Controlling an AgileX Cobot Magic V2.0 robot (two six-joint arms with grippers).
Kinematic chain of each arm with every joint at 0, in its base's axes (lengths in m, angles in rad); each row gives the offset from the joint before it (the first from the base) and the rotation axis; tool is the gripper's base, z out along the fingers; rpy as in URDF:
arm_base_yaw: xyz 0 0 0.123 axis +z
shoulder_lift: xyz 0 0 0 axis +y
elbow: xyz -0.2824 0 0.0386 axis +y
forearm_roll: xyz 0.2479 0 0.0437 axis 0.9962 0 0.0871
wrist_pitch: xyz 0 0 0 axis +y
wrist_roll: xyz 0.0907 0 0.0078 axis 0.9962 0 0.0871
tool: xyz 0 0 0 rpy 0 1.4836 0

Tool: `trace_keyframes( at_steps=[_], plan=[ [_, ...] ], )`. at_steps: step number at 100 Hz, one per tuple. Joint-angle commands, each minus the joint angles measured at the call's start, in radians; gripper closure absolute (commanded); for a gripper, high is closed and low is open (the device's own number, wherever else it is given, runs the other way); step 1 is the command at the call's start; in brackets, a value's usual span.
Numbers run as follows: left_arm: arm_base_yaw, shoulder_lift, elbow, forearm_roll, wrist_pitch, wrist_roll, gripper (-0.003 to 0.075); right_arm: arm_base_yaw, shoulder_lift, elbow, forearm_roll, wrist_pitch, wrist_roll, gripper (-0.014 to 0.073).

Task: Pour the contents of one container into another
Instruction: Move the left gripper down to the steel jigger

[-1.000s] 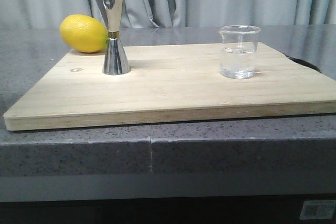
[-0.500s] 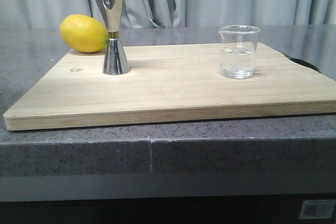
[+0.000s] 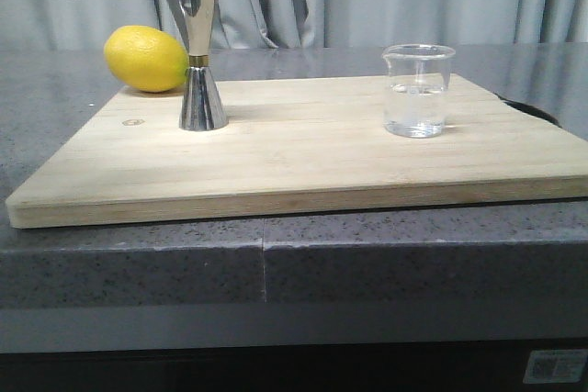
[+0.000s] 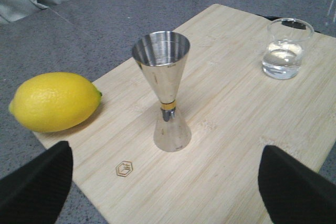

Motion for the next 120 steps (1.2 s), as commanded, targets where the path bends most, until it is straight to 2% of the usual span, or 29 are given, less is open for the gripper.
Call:
trace_keyframes(
  at_steps=[1, 21, 32, 67, 105, 120],
  plan=[
    [-0.009, 0.021, -0.009, -0.184, 0.023, 0.157, 0.0061, 0.001, -0.002, -0.034, -0.017, -0.058, -0.008, -0.0001],
    [-0.009, 0.17, -0.009, -0.449, 0.157, 0.416, 0.0061, 0.001, -0.002, -0.034, -0.019, -0.049, -0.008, -0.0001],
    [-0.009, 0.248, -0.011, -0.529, 0.232, 0.514, 0.0061, 0.001, -0.002, -0.034, -0.019, -0.047, -0.008, -0.0001],
    [-0.009, 0.412, -0.085, -0.529, 0.321, 0.555, 0.0061, 0.001, -0.002, -0.034, -0.02, -0.045, -0.008, -0.0001],
    [-0.009, 0.445, -0.166, -0.529, 0.33, 0.58, 0.0061, 0.001, -0.002, -0.034, -0.02, -0.045, -0.008, -0.0001],
    [-0.009, 0.445, -0.174, -0.529, 0.33, 0.597, 0.0086, 0.001, -0.002, -0.034, -0.02, -0.049, -0.008, -0.0001]
  ],
)
